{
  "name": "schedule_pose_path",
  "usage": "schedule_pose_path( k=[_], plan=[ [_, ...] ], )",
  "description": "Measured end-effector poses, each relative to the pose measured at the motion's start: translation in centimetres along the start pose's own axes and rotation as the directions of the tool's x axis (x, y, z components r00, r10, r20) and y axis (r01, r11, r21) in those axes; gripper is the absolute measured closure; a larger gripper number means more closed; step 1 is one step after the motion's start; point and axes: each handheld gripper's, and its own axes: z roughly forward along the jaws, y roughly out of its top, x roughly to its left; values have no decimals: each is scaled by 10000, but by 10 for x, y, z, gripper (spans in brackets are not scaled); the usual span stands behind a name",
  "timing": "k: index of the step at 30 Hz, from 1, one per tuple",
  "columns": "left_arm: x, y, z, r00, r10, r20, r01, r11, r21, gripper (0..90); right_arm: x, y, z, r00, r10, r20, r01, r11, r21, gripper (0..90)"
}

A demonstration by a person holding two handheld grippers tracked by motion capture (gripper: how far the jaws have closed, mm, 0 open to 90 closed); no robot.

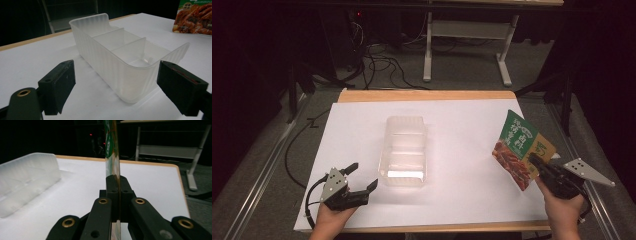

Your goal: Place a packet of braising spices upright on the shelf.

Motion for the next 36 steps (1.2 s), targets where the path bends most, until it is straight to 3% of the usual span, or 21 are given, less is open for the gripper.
schedule_pose_path(
  k=[7, 17, 22, 28, 34, 36],
  plan=[
    [1, -3, -9, 9999, -44, -130, 44, 10000, 33, 159, 13, 13, 5, 9934, 165, -1139, -222, 9985, -495, 900],
    [1, -7, -18, 9997, -35, -257, 38, 9999, 110, 159, 32, 21, 25, 9819, 157, -1889, -274, 9979, -593, 900],
    [3, -8, -20, 9996, -140, -243, 140, 9999, 33, 159, 50, 29, 43, 9697, 143, -2438, -290, 9980, -567, 900],
    [6, -7, -18, 9998, -197, -11, 197, 9997, -163, 159, 76, 41, 62, 9656, -71, -2597, -17, 9994, -339, 900],
    [9, -9, -14, 9976, -644, 235, 649, 9976, -228, 159, 90, 49, 76, 9669, -15, -2551, -57, 9996, -276, 900],
    [8, -7, -12, 9988, -393, 301, 403, 9987, -313, 158, 94, 53, 81, 9664, -21, -2569, -72, 9993, -354, 900]
  ],
)
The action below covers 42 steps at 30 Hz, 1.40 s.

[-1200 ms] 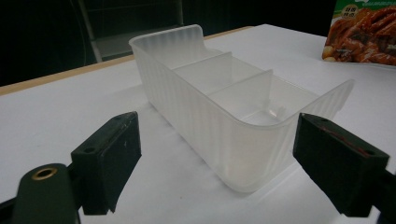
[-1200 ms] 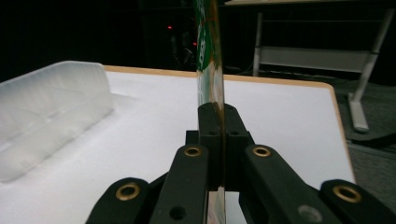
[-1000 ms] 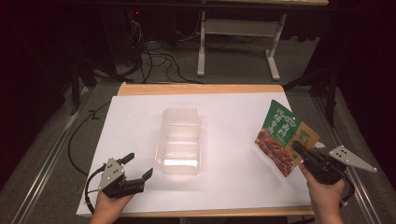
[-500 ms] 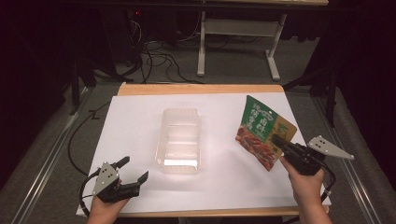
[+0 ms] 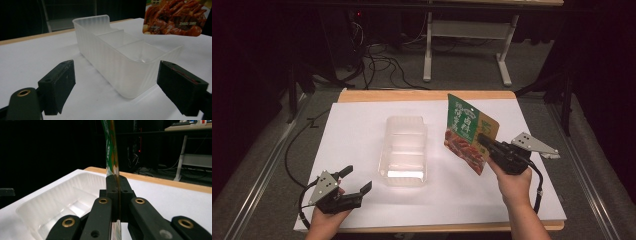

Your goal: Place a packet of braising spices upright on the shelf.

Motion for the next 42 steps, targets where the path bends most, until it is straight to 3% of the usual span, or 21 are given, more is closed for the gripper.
schedule_pose_path(
  k=[5, 11, 18, 23, 32, 42],
  plan=[
    [0, 0, 6, 10000, -7, 19, 6, 9997, 254, 158, 7, 5, 15, 9999, -2, -114, 1, 10000, -97, 900],
    [-8, 4, 5, 9996, 232, -132, -228, 9993, 295, 157, 12, 11, 20, 9966, -116, -813, 88, 9994, -346, 900],
    [-16, 2, 11, 9988, 487, -6, -486, 9974, 526, 157, 18, 20, 24, 9841, -46, -1777, -39, 9989, -473, 900],
    [-12, -2, 11, 9991, 404, 89, -409, 9972, 632, 157, 29, 22, 31, 9793, -98, -2019, -39, 9977, -674, 900],
    [-7, 0, 0, 9993, 359, -78, -356, 9989, 300, 157, 52, 22, 53, 9686, 86, -2487, -250, 9977, -627, 900],
    [-9, 0, 2, 9986, 536, -17, -535, 9977, 428, 157, 65, 21, 65, 9613, 102, -2753, -267, 9981, -563, 900]
  ],
)
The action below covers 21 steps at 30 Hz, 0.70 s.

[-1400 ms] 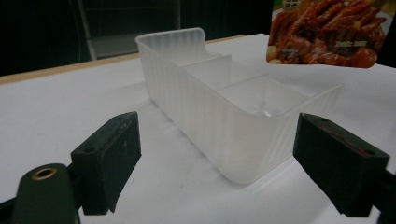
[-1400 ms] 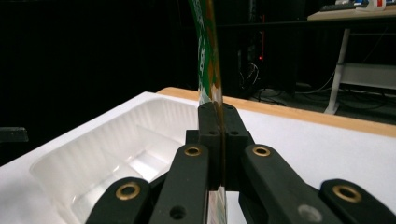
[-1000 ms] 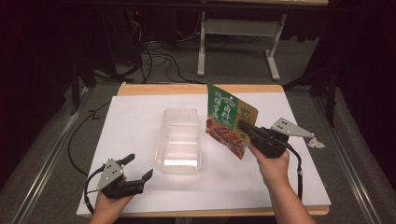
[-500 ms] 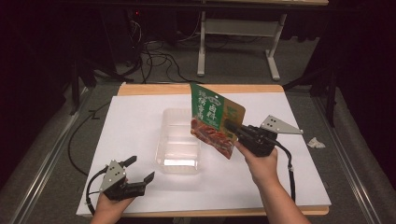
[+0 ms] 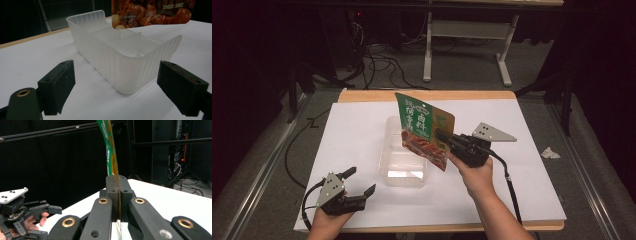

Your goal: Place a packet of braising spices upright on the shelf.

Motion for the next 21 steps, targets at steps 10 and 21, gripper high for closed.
schedule_pose_path(
  k=[10, 21],
  plan=[
    [2, 0, -4, 9999, -51, -97, 51, 9999, -90, 157, 12, -6, 15, 9985, 144, -525, -147, 9999, -52, 900],
    [4, -1, -5, 9997, -106, -218, 104, 9999, -105, 157, 22, -16, 33, 9957, 180, -914, -165, 9997, 167, 900]
  ],
)
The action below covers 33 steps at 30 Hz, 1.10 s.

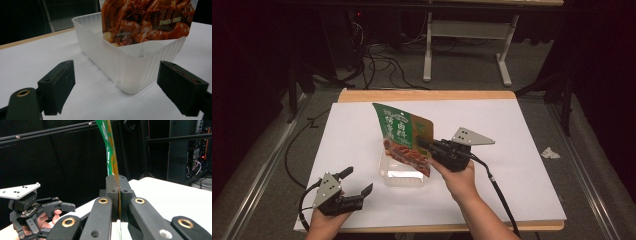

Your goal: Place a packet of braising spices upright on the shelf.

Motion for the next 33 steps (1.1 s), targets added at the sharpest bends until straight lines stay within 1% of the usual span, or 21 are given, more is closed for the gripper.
schedule_pose_path(
  k=[7, 19, 21, 30, 33],
  plan=[
    [1, -1, 0, 10000, -40, -21, 40, 10000, -4, 157, 1, -3, 6, 9999, 18, -101, -17, 10000, 37, 900],
    [0, 0, -1, 10000, -67, -45, 67, 10000, -2, 157, -2, -10, 11, 9999, 120, 66, -122, 9995, 304, 900],
    [0, 0, -1, 10000, -1, -43, 2, 10000, 9, 157, -2, -11, 11, 9999, 108, 120, -112, 9995, 299, 900],
    [0, 0, -2, 10000, -56, -78, 55, 10000, -32, 157, -8, -22, 11, 9992, 267, 308, -268, 9996, 50, 900],
    [0, 0, -2, 10000, 7, -59, -7, 10000, 33, 157, -9, -24, 10, 9989, 257, 397, -253, 9996, -112, 900]
  ],
)
